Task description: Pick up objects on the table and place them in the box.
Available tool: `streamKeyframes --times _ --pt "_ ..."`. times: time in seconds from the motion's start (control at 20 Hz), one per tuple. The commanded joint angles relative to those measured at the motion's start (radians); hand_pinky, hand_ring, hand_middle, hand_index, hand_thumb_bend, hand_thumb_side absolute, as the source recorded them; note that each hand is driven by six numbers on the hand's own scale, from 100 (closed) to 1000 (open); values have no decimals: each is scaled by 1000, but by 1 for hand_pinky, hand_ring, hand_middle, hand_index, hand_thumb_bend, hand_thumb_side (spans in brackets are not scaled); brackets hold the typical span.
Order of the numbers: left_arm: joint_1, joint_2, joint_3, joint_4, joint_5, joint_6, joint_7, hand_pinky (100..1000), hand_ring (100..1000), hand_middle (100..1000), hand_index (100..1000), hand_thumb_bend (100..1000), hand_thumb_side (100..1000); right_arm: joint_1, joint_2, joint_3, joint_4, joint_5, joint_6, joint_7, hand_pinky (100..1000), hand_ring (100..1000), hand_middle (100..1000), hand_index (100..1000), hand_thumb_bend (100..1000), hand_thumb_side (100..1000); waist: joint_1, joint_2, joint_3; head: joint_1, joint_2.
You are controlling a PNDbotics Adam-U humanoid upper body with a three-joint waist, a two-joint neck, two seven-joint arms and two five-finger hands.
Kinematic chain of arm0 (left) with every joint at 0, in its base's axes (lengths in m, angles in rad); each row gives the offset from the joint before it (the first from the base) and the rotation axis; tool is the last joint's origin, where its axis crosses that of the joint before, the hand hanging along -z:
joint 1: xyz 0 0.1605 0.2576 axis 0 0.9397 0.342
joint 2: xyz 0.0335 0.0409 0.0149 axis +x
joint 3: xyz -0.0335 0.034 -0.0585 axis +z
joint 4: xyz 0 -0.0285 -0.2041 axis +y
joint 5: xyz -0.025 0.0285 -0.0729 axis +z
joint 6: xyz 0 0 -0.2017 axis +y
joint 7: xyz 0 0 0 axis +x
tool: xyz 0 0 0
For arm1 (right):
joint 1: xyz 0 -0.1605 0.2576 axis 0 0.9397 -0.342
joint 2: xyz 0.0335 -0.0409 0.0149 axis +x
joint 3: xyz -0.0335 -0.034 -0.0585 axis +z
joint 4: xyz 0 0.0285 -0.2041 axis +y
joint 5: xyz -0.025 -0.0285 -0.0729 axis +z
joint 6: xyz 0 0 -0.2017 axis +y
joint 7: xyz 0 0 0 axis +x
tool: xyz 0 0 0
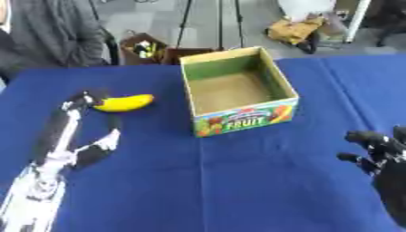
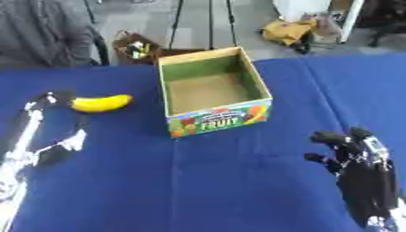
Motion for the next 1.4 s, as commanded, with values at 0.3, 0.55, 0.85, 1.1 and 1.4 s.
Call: streamKeyframes --times 0.3,0.55,0.85,1.1,1.4 --pt "-18 25 2 -8 -17 -3 -11 796 745 732 878 196 100 -8 -10 -2 -13 0 -1 3 703 983 663 715 100 1000 -1 -13 -2 1 -9" --pt "-45 75 -2 7 -50 8 -53 802 750 741 885 248 100 -6 -11 -2 -11 1 -1 3 703 983 663 715 100 1000 2 -15 -3 -2 -8" --pt "-123 163 -26 69 -109 30 -124 822 748 741 905 332 115 -3 -14 -1 -7 1 1 4 703 983 663 715 100 1000 13 -21 -8 -4 -10" --pt "-226 283 -57 190 -181 20 -199 836 747 740 911 407 131 -2 -16 3 -4 1 3 8 703 983 663 715 100 1000 20 -26 -21 2 -11" --pt "-393 363 -48 426 -253 -25 -364 839 739 725 895 469 125 1 -17 9 -1 1 4 13 703 983 663 715 100 1000 23 -31 -35 14 -9"
